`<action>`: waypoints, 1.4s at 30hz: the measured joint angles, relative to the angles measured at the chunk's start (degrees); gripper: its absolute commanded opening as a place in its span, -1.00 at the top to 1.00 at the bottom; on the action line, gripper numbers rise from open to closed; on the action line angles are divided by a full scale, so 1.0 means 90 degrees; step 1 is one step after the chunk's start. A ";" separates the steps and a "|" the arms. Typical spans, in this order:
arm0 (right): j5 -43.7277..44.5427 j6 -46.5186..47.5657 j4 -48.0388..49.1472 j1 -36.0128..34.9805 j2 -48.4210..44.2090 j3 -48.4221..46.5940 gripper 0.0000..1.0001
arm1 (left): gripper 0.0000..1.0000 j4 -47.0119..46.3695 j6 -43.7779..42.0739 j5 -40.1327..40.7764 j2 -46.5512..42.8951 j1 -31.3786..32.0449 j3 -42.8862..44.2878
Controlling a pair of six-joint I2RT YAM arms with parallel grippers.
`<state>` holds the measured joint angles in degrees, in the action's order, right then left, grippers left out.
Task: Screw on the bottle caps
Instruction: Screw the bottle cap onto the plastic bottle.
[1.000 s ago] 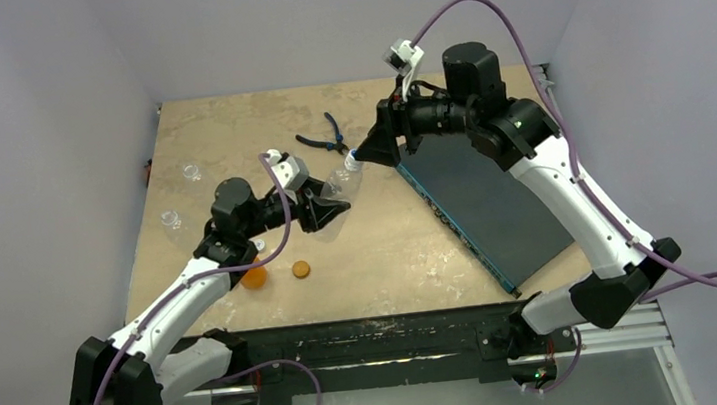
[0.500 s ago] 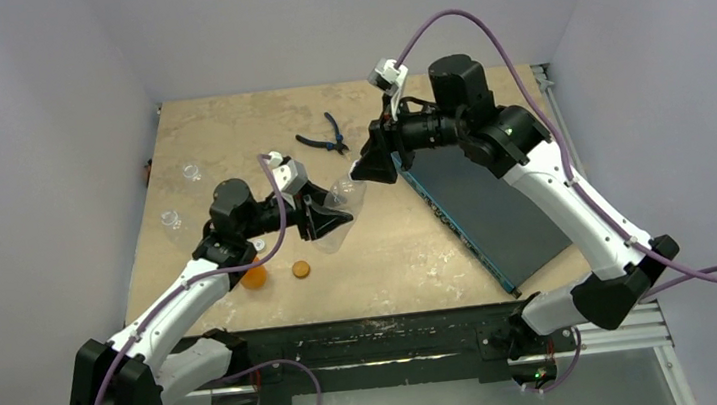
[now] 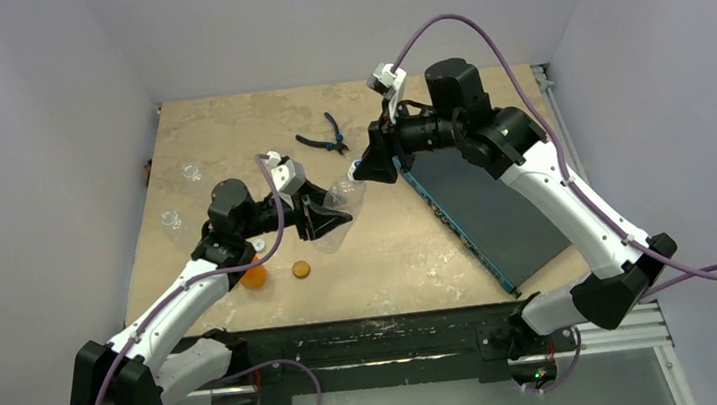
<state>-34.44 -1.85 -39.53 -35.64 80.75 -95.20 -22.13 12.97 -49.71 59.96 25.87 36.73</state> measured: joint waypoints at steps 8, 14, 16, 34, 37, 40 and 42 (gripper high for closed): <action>0.0049 -0.0005 -0.0034 0.0000 0.0083 0.0010 0.18 | 1.00 -0.0104 0.0041 -0.0024 0.0000 -0.0005 -0.0012; 0.0066 -0.0141 -0.0017 -0.0029 0.0114 0.0010 0.47 | 1.00 -0.0100 0.0039 0.0068 0.0036 -0.0005 -0.0012; 0.0112 -0.0245 0.0017 -0.0024 0.0182 0.0007 0.53 | 1.00 -0.0083 -0.0024 0.0253 0.0070 -0.0005 -0.0012; 0.2492 -0.2319 -0.0685 0.0131 0.2283 -0.1868 0.66 | 1.00 0.0053 -0.2229 0.6448 0.1326 0.1761 0.0566; 0.2633 -0.2560 -0.0760 0.0129 0.2523 -0.2038 0.49 | 1.00 -0.0044 -0.2419 0.7011 0.1513 0.1889 0.0573; 0.2720 -0.2759 -0.0784 0.0126 0.2633 -0.2127 0.03 | 1.00 -0.0051 -0.2480 0.7232 0.1564 0.1923 0.0576; 0.2725 -0.2832 -0.0801 0.0117 0.2640 -0.2181 -0.31 | 1.00 -0.0068 -0.2518 0.7259 0.1562 0.1931 0.0588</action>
<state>-9.91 -27.33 -46.74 -34.59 104.51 -114.83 -22.74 -9.69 15.62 74.02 43.24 42.02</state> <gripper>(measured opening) 0.455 0.399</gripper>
